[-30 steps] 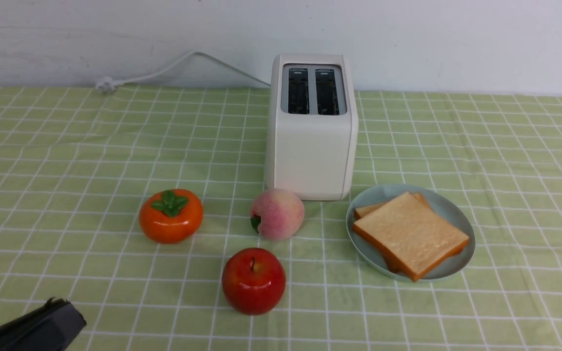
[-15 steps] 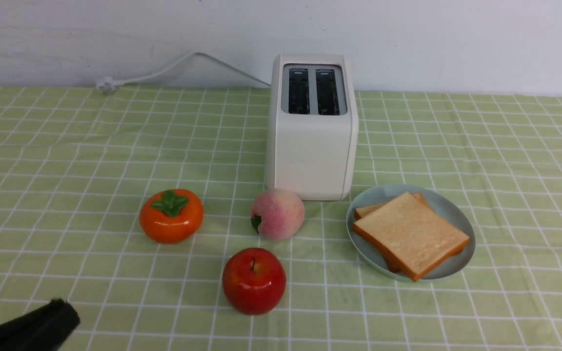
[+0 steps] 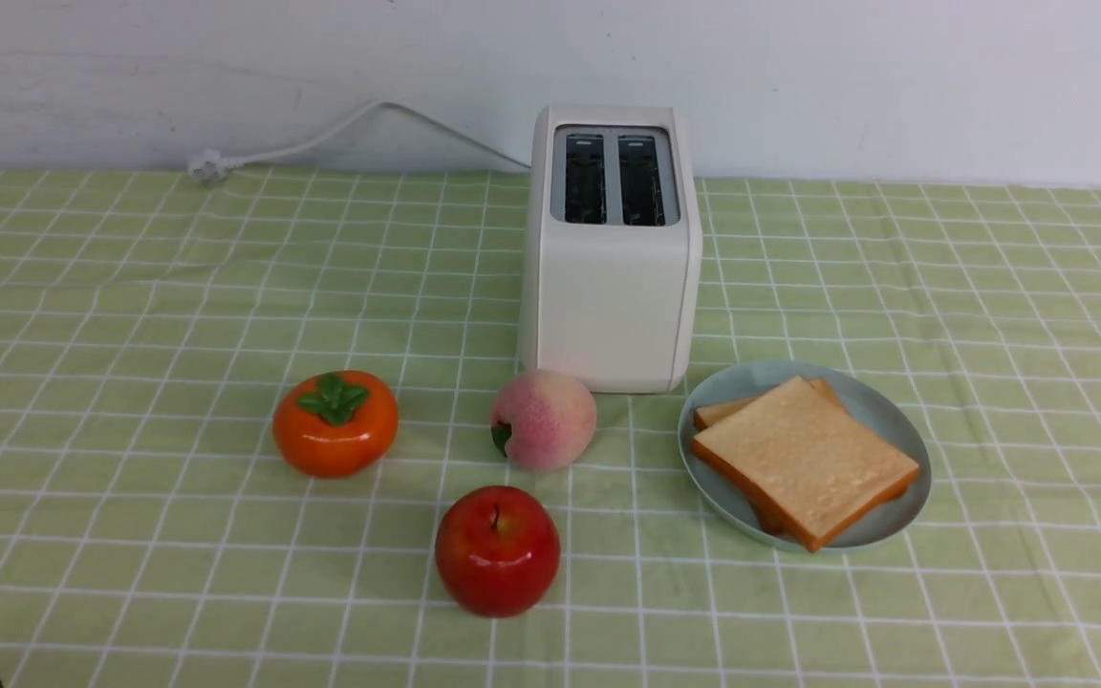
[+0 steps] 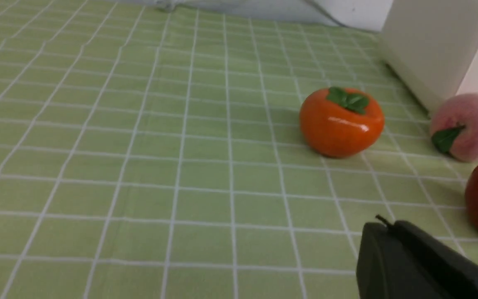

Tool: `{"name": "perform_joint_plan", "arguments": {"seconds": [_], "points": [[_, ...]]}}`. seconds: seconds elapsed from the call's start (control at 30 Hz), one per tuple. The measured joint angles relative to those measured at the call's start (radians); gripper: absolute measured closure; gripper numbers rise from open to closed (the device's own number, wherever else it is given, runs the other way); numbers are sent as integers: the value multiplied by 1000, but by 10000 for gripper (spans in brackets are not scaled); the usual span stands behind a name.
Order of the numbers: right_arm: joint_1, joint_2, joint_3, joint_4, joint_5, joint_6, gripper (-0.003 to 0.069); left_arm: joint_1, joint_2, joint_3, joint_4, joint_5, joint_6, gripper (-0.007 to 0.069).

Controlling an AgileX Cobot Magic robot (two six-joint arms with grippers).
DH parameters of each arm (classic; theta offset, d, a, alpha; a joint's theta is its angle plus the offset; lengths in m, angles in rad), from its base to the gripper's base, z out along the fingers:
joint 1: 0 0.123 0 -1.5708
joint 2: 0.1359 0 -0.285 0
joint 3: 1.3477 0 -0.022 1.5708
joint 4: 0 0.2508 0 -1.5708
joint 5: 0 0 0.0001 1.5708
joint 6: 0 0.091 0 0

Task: Take toasted bread from bread machine on green coffee tablecloth place on plate.

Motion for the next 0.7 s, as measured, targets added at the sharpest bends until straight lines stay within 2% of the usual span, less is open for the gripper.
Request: {"name": "perform_joint_plan", "arguments": {"seconds": [0.2,0.43,0.7], "points": [[0,-1,0,0,1,0,625,6,-101,3,4,233,-22,638],[0,-1,0,0,1,0,617,6,-101,3,4,234,-72,638],[0,-1,0,0,1,0,605,6,-101,3,4,232,-75,638]]}}
